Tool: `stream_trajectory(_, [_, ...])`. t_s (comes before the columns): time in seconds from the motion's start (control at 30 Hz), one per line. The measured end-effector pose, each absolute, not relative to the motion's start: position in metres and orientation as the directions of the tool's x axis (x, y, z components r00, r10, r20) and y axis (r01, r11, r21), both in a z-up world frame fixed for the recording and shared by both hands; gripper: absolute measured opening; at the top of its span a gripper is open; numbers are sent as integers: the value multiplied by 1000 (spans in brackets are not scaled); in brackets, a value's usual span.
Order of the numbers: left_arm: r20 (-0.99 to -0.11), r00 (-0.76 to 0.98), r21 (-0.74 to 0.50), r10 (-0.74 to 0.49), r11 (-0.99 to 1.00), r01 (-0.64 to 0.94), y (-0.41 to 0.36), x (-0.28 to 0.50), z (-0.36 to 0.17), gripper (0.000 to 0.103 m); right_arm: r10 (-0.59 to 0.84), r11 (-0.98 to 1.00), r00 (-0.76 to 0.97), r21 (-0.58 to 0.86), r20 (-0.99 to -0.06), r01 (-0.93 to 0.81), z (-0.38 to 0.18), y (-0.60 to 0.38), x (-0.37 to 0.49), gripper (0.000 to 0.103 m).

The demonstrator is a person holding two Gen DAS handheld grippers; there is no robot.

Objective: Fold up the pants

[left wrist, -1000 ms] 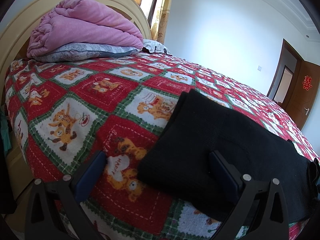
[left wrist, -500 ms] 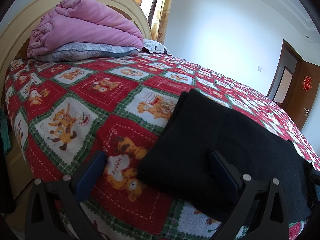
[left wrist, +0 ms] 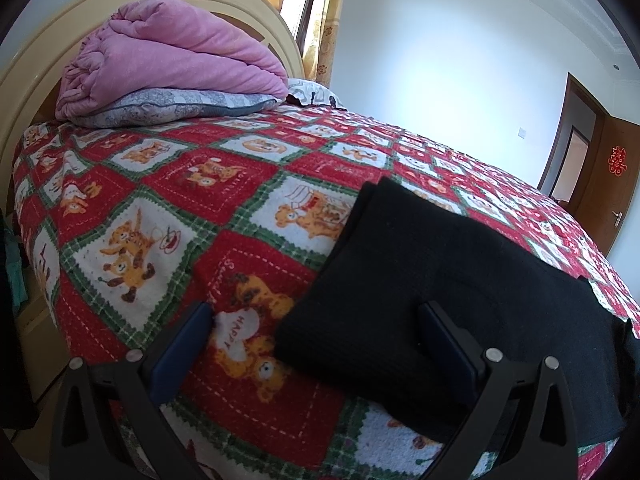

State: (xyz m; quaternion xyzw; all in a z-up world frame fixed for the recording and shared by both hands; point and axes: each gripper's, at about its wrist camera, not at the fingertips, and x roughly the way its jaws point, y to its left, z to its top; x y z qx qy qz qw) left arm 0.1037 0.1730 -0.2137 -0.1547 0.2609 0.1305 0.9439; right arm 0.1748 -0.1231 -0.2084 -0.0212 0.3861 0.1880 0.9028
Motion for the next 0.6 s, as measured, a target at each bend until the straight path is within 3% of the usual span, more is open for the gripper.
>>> stream_trajectory(0.07, [-534, 830, -225, 163, 918, -326, 173, 104, -214, 103, 328, 923, 573, 124, -751, -365, -225, -120, 177, 50])
stream_trajectory(0.17, [-534, 830, -228, 161, 918, -324, 174, 104, -214, 103, 286, 927, 602, 57, -746, -370, -231, -111, 172, 50])
stream_trajectory(0.4, [-535, 828, -220, 167, 919, -328, 173, 103, -213, 103, 306, 926, 608, 81, -733, -368, -222, -118, 159, 50])
stream_trajectory(0.6, [-516, 833, -220, 202, 908, -357, 174, 93, -211, 103, 255, 932, 614, 22, -748, -361, -233, -121, 162, 50])
